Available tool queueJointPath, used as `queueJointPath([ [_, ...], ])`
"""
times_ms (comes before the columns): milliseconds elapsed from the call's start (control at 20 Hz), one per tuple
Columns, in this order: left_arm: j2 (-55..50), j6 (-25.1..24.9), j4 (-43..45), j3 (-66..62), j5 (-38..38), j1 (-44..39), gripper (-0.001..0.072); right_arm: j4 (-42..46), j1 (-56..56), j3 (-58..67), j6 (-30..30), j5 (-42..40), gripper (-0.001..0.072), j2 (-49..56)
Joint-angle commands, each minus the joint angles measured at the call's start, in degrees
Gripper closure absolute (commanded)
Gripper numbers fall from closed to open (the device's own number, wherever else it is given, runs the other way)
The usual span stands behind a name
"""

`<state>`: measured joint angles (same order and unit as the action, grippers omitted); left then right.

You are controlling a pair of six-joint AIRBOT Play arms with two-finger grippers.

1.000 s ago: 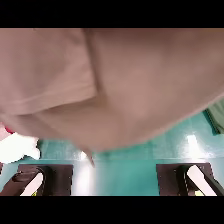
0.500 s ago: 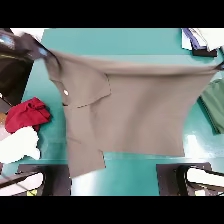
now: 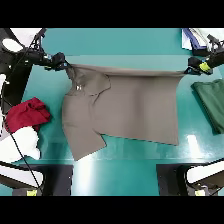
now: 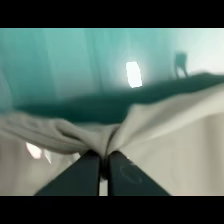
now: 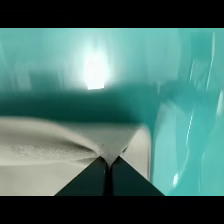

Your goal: Fold the shirts.

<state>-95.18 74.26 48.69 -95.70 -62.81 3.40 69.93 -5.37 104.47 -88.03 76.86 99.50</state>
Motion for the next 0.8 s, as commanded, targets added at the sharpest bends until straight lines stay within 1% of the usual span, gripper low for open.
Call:
queueJointPath([
  [0,-1.1,-7.4,0.6,-1.4,5.8,0.0,0.0678,0.5,1.1,-0.1,1.8,-6.2,0.0694,0.7],
  [100,-1.0,-10.5,2.2,-2.9,1.8,0.0,0.0678,0.7,3.0,-0.1,2.9,-1.9,0.0694,0.0],
  [150,-1.0,-11.6,5.0,-3.7,-1.4,0.0,0.0679,1.7,4.2,-1.0,3.0,-0.3,0.0694,-0.6],
  [200,-1.0,-11.9,8.7,-3.7,-4.1,-0.2,0.0679,3.2,5.4,-2.9,3.0,0.1,0.0694,-1.7],
  [300,-1.0,-11.7,19.3,-3.0,-9.4,-1.0,0.0679,5.2,7.6,-8.2,2.9,0.0,0.0695,-3.9],
  [350,-1.0,-11.6,21.9,-2.2,-10.8,-1.2,0.0679,5.7,8.5,-11.3,2.9,-0.9,0.0695,-5.1],
  [500,-1.0,-11.7,22.0,2.1,-13.8,-1.8,0.0679,5.5,9.2,-18.8,1.5,-5.5,0.0694,-7.4],
  [650,-1.0,-11.5,22.1,6.8,-15.3,-2.2,0.0678,4.5,9.3,-22.7,1.5,-6.2,0.0693,-7.3],
  [700,-1.0,-11.0,22.4,7.7,-15.7,-2.2,0.0677,4.5,9.4,-23.5,1.5,-6.1,0.0692,-7.3],
  [750,-1.0,-9.1,23.3,8.0,-15.9,-2.2,0.0676,4.5,9.7,-23.9,1.5,-5.9,0.0691,-7.3],
])
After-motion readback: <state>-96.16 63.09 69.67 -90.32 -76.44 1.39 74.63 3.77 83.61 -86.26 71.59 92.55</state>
